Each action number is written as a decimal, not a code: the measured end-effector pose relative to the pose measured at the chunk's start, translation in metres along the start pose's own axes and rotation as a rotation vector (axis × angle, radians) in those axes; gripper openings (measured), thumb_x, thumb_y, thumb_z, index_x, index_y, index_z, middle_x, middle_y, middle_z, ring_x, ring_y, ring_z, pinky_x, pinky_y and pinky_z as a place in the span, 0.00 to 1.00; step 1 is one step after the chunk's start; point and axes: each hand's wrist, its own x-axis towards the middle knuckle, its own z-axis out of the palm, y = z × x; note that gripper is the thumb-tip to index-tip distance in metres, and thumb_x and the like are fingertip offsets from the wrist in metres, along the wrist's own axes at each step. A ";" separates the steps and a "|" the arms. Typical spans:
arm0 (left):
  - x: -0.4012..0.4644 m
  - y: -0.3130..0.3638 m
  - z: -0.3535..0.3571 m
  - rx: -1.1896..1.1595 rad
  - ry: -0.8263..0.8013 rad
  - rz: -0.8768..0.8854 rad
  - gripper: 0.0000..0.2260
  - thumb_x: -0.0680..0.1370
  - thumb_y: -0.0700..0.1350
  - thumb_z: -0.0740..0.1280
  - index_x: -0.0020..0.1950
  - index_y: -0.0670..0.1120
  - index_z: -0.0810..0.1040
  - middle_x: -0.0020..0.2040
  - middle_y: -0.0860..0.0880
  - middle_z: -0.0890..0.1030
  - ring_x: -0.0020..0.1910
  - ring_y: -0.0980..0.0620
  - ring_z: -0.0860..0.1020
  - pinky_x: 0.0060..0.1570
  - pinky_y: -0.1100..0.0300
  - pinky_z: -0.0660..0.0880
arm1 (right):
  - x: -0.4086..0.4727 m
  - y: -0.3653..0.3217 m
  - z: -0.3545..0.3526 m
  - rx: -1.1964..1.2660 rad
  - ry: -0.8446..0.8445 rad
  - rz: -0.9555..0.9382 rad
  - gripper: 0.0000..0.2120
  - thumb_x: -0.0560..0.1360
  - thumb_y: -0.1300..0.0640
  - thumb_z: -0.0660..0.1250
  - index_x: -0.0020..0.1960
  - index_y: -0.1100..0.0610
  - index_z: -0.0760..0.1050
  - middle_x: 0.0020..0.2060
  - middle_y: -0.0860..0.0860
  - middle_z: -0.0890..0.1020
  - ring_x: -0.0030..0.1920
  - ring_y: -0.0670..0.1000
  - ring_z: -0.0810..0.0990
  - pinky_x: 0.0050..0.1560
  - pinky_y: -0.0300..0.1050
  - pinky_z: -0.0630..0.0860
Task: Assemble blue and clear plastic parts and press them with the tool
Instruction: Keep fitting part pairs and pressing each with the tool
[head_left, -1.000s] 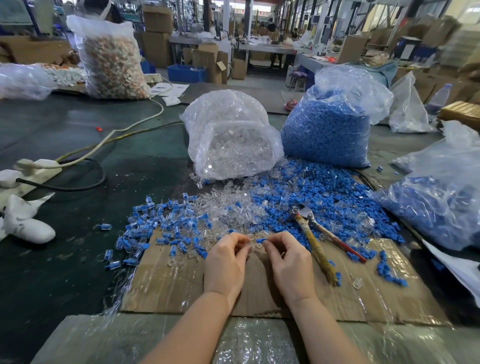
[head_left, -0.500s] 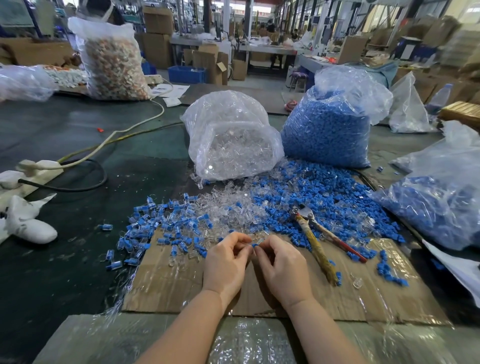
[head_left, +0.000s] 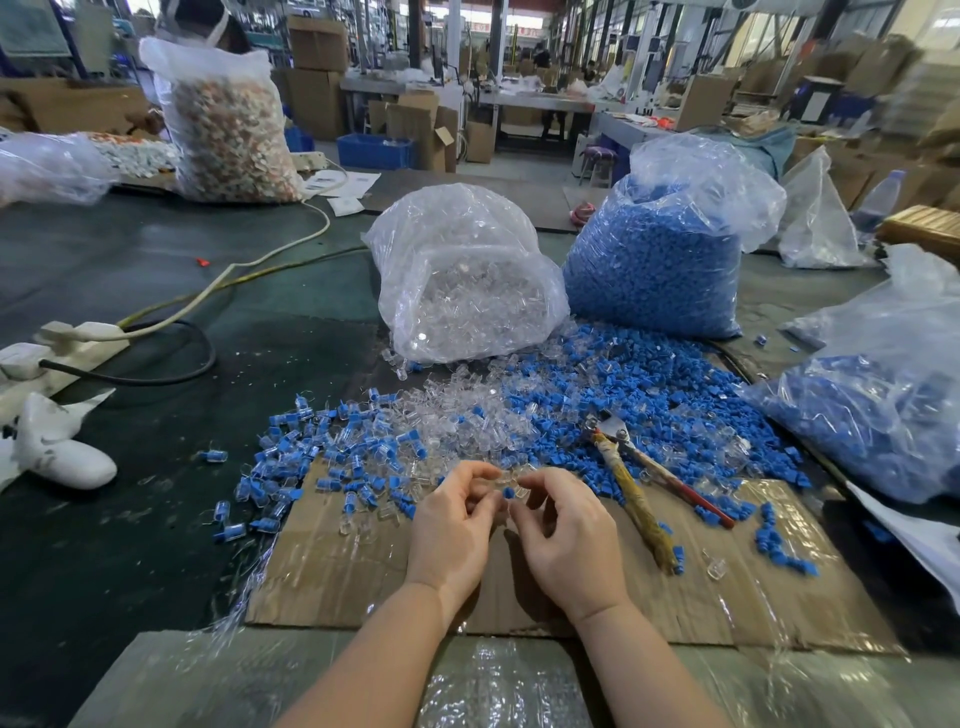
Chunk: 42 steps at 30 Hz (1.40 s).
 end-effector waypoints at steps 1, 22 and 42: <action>0.000 0.000 0.000 0.003 -0.003 0.003 0.11 0.76 0.36 0.65 0.46 0.54 0.75 0.41 0.51 0.80 0.41 0.64 0.78 0.41 0.72 0.74 | 0.000 0.000 0.000 0.005 -0.015 -0.003 0.08 0.69 0.61 0.71 0.48 0.54 0.77 0.40 0.43 0.78 0.38 0.45 0.75 0.41 0.36 0.72; -0.001 0.001 -0.001 0.011 -0.003 0.002 0.10 0.76 0.37 0.66 0.43 0.53 0.76 0.40 0.50 0.80 0.40 0.59 0.78 0.42 0.69 0.75 | 0.001 -0.001 -0.005 0.047 -0.090 -0.043 0.15 0.70 0.64 0.70 0.55 0.51 0.80 0.44 0.45 0.78 0.43 0.47 0.76 0.44 0.45 0.77; -0.001 0.002 0.001 0.014 0.020 0.000 0.09 0.75 0.38 0.67 0.42 0.52 0.77 0.37 0.50 0.80 0.37 0.59 0.77 0.39 0.70 0.75 | 0.002 -0.002 -0.004 0.046 -0.077 -0.064 0.14 0.68 0.66 0.71 0.50 0.53 0.81 0.43 0.45 0.79 0.44 0.48 0.78 0.42 0.45 0.78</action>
